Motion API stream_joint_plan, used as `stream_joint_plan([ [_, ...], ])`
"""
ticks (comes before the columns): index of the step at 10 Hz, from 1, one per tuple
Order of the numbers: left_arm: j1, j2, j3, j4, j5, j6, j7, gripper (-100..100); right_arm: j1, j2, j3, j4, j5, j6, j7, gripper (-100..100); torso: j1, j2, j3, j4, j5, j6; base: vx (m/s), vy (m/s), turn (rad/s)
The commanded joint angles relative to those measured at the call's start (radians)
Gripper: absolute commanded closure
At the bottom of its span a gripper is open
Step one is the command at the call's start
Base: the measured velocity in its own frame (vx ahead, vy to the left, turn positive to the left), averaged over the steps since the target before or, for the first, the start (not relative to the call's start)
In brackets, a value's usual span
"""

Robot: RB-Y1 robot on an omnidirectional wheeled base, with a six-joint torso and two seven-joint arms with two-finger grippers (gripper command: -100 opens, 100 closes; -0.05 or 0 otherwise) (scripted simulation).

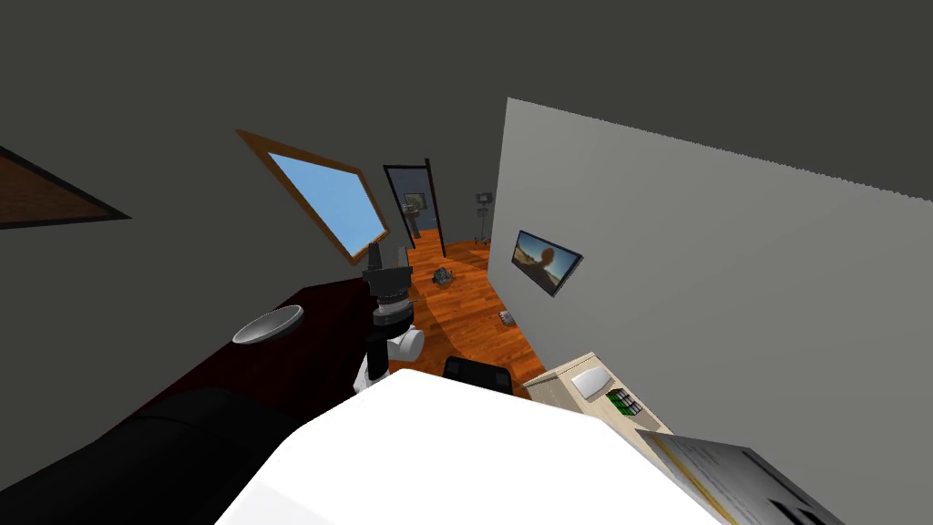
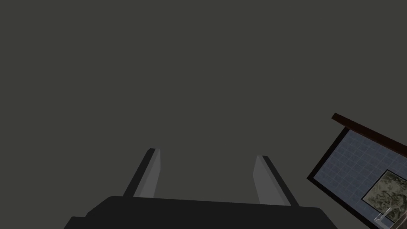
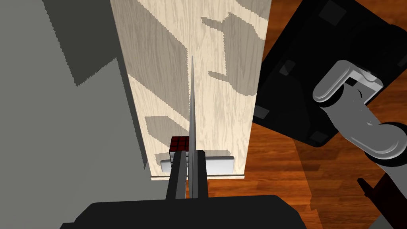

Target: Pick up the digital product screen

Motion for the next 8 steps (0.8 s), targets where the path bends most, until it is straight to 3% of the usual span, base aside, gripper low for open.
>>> stream_joint_plan([
  [1, 0.0, 0.0, 0.0, 0.0, 0.0, 0.0, 0.0, 0, 0.0, 0.0, 0.0, 0.0, 0.0, 0.0, 0.0, 100, 0.0, 0.0, 0.0, 0.0, 0.0, 0.0, 0.0, 0.0, 0.0],
  [2, 0.0, 0.0, 0.0, 0.0, 0.0, 0.0, 0.0, 0, 0.0, 0.0, 0.0, 0.0, 0.0, 0.0, 0.0, 0, -0.001, 0.0, 0.0, 0.0, 0.0, 0.0, 0.0, 0.0, 0.0],
  [3, 0.0, 0.0, 0.0, 0.0, 0.0, 0.0, 0.0, 0, 0.034, -0.026, 0.02, -0.044, -0.047, 0.019, 0.0, 100, -0.001, 0.0, 0.0, 0.0, 0.0, 0.0, 0.039, -0.008, -0.138],
  [7, 0.0, 0.0, 0.0, 0.0, 0.0, 0.0, 0.0, 0, 0.118, -0.085, 0.06, -0.152, -0.153, 0.058, -0.004, 100, -0.002, -0.004, -0.003, -0.001, 0.0, -0.001, 0.064, -0.01, -0.127],
  [8, 0.0, 0.0, 0.0, 0.0, 0.0, 0.0, 0.0, 0, 0.118, -0.085, 0.06, -0.152, -0.153, 0.058, -0.004, 100, -0.002, -0.005, -0.003, -0.001, 0.0, -0.001, 0.04, -0.006, -0.03],
])
